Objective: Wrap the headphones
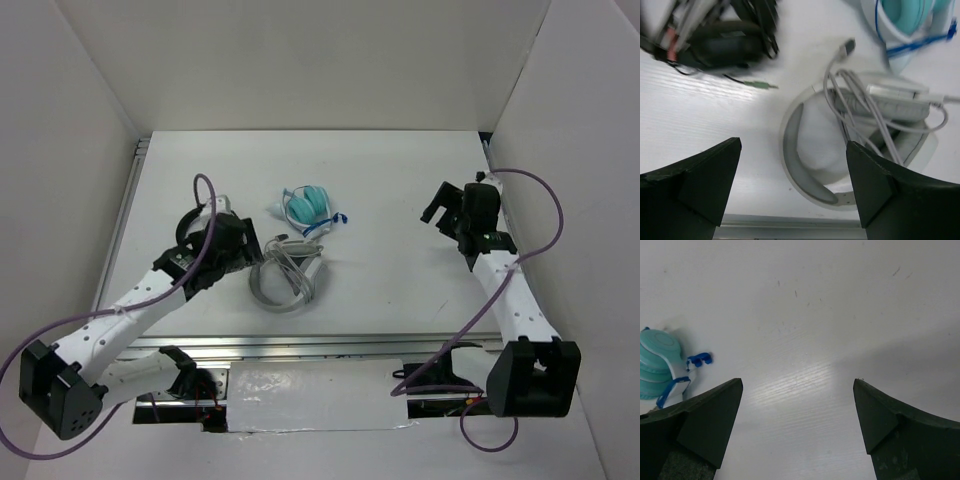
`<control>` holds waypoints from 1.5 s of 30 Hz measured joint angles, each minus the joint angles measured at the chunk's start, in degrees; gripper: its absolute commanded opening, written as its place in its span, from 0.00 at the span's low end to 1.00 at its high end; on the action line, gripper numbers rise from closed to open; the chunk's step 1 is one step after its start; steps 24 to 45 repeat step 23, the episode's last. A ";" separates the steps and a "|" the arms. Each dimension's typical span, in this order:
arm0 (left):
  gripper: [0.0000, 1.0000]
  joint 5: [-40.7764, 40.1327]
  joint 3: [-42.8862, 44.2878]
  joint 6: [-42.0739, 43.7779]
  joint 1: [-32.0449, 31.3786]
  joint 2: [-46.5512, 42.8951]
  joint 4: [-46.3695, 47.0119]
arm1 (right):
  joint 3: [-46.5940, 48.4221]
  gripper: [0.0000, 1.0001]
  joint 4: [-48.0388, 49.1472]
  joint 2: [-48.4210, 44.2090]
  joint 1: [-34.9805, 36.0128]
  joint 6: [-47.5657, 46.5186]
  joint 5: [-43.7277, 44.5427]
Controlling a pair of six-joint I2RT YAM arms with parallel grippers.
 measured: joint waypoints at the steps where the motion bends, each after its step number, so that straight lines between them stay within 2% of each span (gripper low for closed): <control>1: 0.99 -1.46 1.97 -0.11 0.76 -0.42 -1.57 | 0.00 1.00 -0.07 -1.38 0.28 0.04 0.42; 5: 0.99 -4.48 8.96 0.13 9.31 -1.38 -4.66 | -0.09 1.00 -0.44 -6.62 1.16 1.33 2.21; 10: 0.99 -3.17 11.85 1.84 22.84 -1.03 -5.11 | -2.23 1.00 -2.01 -13.25 1.84 2.40 5.44; 16: 0.99 -2.80 10.78 3.13 31.34 -3.58 -5.22 | -4.96 1.00 -4.31 -19.63 3.34 4.11 8.87; 21: 0.99 -2.14 8.52 3.19 32.74 -7.41 -4.81 | -5.81 1.00 -5.11 -22.10 3.50 4.55 10.45; 45: 0.99 -1.86 8.52 3.19 32.74 -7.37 -4.52 | -5.81 1.00 -5.22 -22.12 3.56 4.52 11.08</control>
